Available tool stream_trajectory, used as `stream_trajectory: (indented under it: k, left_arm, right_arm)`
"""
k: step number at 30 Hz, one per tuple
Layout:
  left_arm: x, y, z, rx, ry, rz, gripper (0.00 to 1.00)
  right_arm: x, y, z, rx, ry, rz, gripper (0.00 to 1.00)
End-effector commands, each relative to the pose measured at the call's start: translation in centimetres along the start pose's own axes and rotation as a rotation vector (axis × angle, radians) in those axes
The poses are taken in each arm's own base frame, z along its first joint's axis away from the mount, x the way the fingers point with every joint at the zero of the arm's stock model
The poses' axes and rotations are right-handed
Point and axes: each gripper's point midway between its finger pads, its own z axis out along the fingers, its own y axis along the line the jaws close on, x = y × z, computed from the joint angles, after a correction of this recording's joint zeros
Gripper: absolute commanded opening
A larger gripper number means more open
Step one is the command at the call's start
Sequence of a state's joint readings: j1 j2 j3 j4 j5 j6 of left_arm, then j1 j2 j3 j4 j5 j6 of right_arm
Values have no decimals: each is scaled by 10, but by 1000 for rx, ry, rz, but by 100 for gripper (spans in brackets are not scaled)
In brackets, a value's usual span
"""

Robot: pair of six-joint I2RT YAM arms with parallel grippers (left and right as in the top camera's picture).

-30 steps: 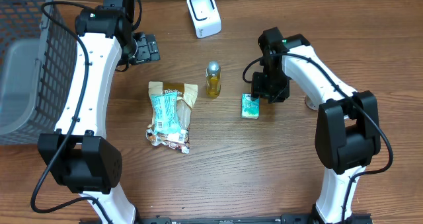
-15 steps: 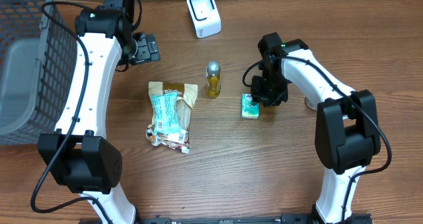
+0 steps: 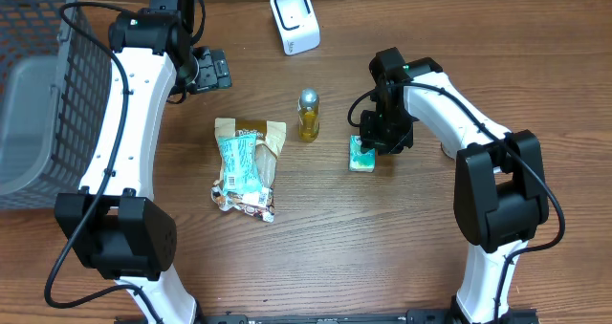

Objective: Scan the item barcode
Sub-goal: 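Lower the right gripper onto the tissue pack and close on it, then lift the tissue pack and carry it to the scanner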

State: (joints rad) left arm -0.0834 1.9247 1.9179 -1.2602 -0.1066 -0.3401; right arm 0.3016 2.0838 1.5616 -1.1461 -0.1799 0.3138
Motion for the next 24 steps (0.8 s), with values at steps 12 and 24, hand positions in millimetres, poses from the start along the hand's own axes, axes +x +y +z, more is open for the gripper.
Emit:
stream_trajectory:
  k: [12, 24]
  left_arm:
    - [-4, -1, -5, -1, -19, 4, 100]
    - [-4, -1, -5, -1, -19, 4, 100]
  right_arm:
    - [10, -8, 30, -16, -16, -6, 21]
    - [-53, 33, -80, -71, -242, -162, 4]
